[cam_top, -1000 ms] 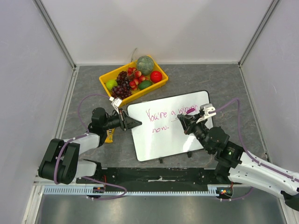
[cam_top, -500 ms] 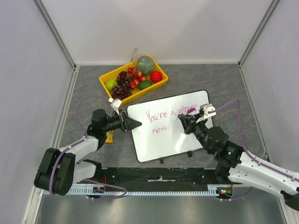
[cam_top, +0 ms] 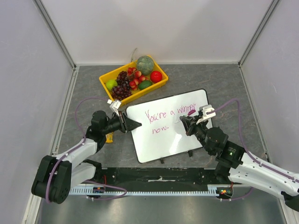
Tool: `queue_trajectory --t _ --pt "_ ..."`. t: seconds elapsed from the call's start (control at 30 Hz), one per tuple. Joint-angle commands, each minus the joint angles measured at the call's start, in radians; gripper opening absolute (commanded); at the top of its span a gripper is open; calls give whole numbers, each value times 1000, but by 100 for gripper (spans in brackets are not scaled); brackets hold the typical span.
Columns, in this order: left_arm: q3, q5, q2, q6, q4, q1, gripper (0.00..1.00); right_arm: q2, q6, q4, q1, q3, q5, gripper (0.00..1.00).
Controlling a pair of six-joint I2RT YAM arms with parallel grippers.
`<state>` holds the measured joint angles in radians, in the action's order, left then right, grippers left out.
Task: Write a sentence on the whiteboard
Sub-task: Move the whiteboard to the center of the board.
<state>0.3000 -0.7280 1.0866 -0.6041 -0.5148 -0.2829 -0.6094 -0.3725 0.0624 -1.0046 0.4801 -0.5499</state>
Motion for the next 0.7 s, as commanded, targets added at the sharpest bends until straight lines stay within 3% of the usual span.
queue_trajectory --t 0.0,0.33,0.67 --pt "-9 440 -11 181 101 50 2 30 9 -61 1 57 -24 0" --pt "-62 440 -143 204 91 67 2 46 -83 -234 1 71 91 0" --pt "-59 388 -136 210 82 65 5 120 -232 -427 1 61 166 0"
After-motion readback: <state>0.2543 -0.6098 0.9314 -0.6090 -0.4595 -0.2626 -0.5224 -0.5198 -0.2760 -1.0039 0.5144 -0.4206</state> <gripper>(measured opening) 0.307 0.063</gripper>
